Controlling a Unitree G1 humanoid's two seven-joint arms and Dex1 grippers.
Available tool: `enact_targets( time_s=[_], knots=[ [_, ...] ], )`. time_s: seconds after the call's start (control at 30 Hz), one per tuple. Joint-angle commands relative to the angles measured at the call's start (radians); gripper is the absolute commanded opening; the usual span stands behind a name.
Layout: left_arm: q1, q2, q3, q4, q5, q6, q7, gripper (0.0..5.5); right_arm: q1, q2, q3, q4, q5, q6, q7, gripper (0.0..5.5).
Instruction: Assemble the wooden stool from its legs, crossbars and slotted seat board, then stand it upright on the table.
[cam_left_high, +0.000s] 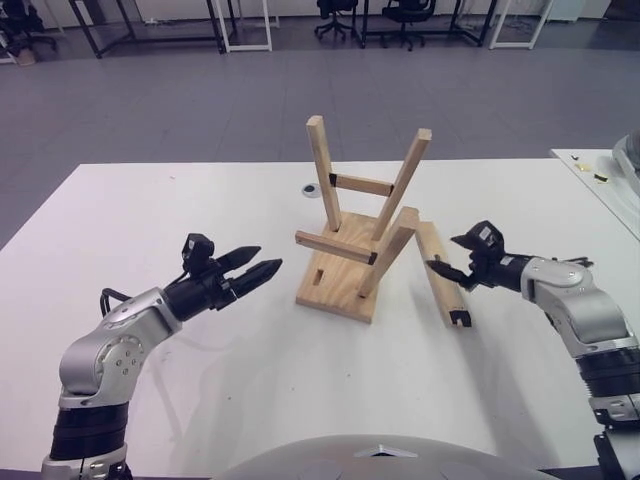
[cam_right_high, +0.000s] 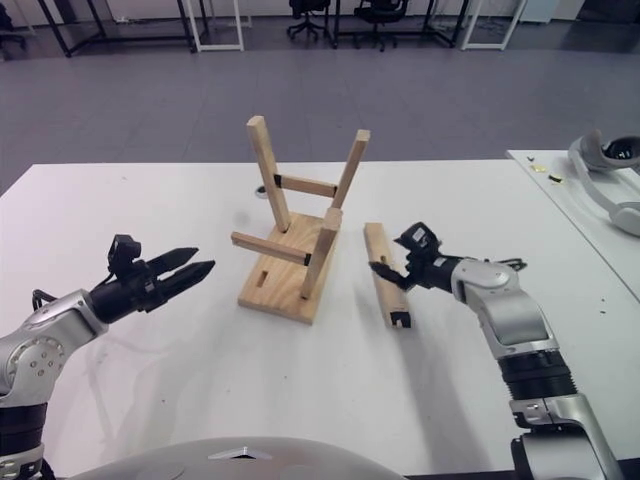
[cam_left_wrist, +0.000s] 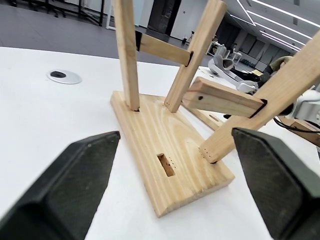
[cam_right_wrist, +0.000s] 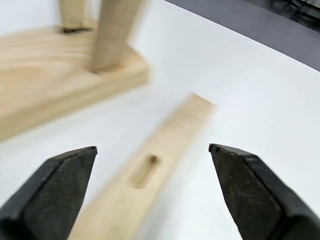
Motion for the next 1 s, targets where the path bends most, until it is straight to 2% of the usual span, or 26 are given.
enact_targets(
  time_s=[0.03,0.17,0.3,0.47,0.67,0.7,0.87,1.0],
  knots=[
    [-0.002,0.001,0.002,-0.006,0.020,-0.005,0.024,4.12,0.009,0.098,0.014,0.013,-0.068,0.102,-0.155,4.19],
    [-0.014,0.005,-0.005,-0.004,0.016,0.000,0.028,4.12,0.034,0.159,0.018,-0.035,-0.056,0.192,-0.180,4.19],
    [-0.005,0.003,-0.007,-0.007,0.018,-0.003,0.032,4.12,0.001,0.150,-0.011,-0.025,-0.057,0.235,-0.179,4.19],
    [-0.007,-0.002,-0.008,-0.010,0.020,-0.007,0.043,4.12,0.025,0.109,0.021,-0.005,-0.105,0.239,-0.163,3.39],
    [-0.019,-0.001,0.003,-0.001,0.027,-0.013,0.069,4.12,0.025,0.111,-0.012,-0.010,-0.084,0.168,-0.110,2.37],
    [-0.031,0.005,0.009,0.009,0.030,-0.013,0.072,4.12,0.017,0.117,-0.028,-0.001,-0.079,0.154,-0.112,2.16],
    [-0.162,0.087,0.061,0.094,0.037,-0.006,0.047,4.12,-0.053,0.152,-0.156,0.056,-0.052,0.098,-0.179,2.14],
    [-0.435,0.140,0.139,0.143,-0.096,0.067,0.040,4.12,-0.235,0.163,-0.374,0.025,0.129,0.014,-0.175,2.14]
  ],
)
